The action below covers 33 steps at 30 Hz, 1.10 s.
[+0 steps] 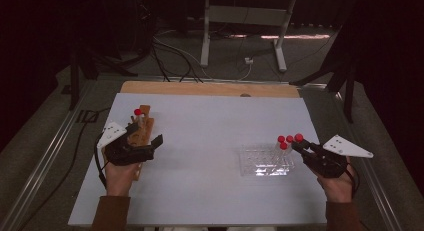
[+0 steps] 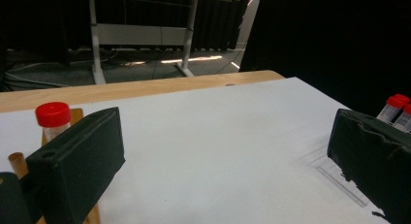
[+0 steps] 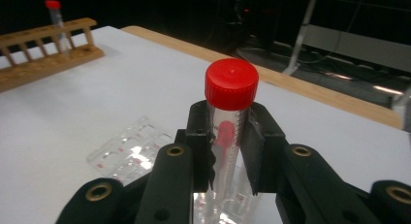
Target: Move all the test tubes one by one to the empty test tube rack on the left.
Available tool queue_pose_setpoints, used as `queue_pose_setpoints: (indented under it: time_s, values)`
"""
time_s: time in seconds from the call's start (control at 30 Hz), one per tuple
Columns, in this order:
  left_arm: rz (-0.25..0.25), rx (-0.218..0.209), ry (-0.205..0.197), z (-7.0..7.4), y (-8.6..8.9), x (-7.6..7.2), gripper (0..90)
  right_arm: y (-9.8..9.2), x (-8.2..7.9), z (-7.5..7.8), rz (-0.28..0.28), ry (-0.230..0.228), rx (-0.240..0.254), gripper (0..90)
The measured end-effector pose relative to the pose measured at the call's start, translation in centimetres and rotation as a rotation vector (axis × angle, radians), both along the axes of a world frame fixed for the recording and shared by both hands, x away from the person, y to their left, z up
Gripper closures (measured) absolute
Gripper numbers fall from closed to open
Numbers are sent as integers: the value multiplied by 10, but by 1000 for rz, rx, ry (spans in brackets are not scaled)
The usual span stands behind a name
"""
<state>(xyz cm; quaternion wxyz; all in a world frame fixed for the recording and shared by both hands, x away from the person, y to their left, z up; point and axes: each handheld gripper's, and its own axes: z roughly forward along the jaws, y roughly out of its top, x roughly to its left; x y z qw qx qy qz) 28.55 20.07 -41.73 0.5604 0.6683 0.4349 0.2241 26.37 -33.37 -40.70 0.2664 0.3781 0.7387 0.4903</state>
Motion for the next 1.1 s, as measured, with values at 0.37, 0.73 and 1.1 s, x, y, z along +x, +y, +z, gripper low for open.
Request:
queue_pose_setpoints:
  time_s: [0.37, 0.73, 1.1]
  values:
    - [-101, 24, -18, 5, -39, -2, 7, 12, -1, 5, 67, 18, 39, 742]
    - [-220, 54, -41, 1, -96, 2, 12, 35, 0, 6, 116, 39, 42, 741]
    - [-300, 100, -29, -18, -162, 6, 27, 59, 4, 3, 135, 65, 46, 741]
